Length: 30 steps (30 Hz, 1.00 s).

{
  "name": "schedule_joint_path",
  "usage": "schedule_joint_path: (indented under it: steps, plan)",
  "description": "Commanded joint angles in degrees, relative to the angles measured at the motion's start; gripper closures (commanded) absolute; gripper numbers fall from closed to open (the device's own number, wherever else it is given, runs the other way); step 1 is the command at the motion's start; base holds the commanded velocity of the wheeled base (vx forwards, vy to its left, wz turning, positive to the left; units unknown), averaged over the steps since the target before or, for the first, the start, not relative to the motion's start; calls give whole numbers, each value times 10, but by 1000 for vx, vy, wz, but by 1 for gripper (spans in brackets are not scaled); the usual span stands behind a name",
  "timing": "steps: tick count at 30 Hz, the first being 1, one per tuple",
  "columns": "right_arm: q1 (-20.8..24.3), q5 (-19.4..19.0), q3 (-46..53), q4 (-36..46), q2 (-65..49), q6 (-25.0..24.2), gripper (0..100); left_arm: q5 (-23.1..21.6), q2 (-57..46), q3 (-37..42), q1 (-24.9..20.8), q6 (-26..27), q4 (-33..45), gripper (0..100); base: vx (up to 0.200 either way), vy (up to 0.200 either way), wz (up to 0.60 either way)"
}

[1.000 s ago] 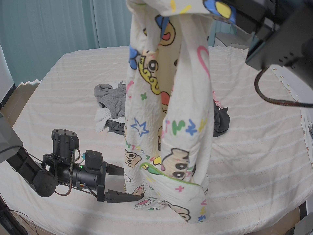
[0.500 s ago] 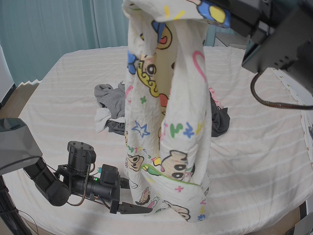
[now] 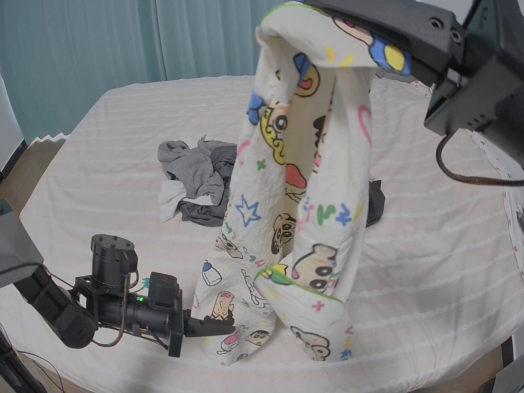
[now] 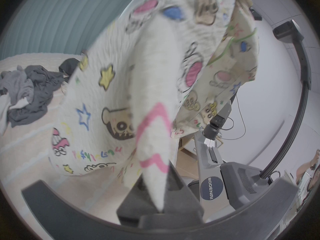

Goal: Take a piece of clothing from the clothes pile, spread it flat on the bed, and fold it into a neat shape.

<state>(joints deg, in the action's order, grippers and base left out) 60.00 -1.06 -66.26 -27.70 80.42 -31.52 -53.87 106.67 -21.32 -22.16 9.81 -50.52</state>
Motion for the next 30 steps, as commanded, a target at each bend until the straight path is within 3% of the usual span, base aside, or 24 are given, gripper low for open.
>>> schedule_joint_path:
  steps: [1,3,5,6,8,11,12,14,16,17,18,19,21,26,30]
  plan:
    - [-84,-17,45,1,-48,-11,100,8,-145,42,54,-44,0,100,0,0,0]
    - [-115,-25,60,1,-60,-12,100,28,-189,44,67,-81,0,100,0,0,0]
    - [-161,-36,83,1,-76,-12,100,82,-251,38,74,-148,0,100,0,0,0]
    - [-163,-36,85,0,-76,-12,100,86,-255,38,74,-152,0,100,0,0,0]
    - [-216,-42,114,-3,-91,-9,100,168,-325,14,74,-225,2,100,0,0,0]
    - [-263,-42,122,-3,-104,-8,100,250,-357,-36,74,-253,14,100,0,0,0]
    - [-267,-42,122,-3,-105,-8,100,259,-359,-41,74,-253,17,100,0,0,0]
    - [-301,-44,116,-4,-113,-7,100,354,-363,-96,73,-252,49,100,0,0,0]
    - [-321,-47,113,-6,-114,-1,100,421,-362,-140,70,-250,66,100,0,0,0]
    - [-322,-47,112,-6,-114,-1,100,425,-361,-144,70,-250,67,100,0,0,0]
    - [-331,-48,106,-6,-114,3,100,460,-361,-171,69,-244,75,100,0,0,0]
    - [-338,-48,91,-6,-112,5,100,503,-358,-204,68,-226,85,100,0,0,0]
    - [-339,-48,69,-5,-112,5,100,544,-357,-235,67,-189,93,100,0,0,0]
    - [-338,-48,17,2,-127,6,100,604,-361,-294,56,-88,92,100,0,0,0]
    - [-335,-50,56,1,-134,6,100,642,-365,-283,12,-65,92,100,0,0,0]
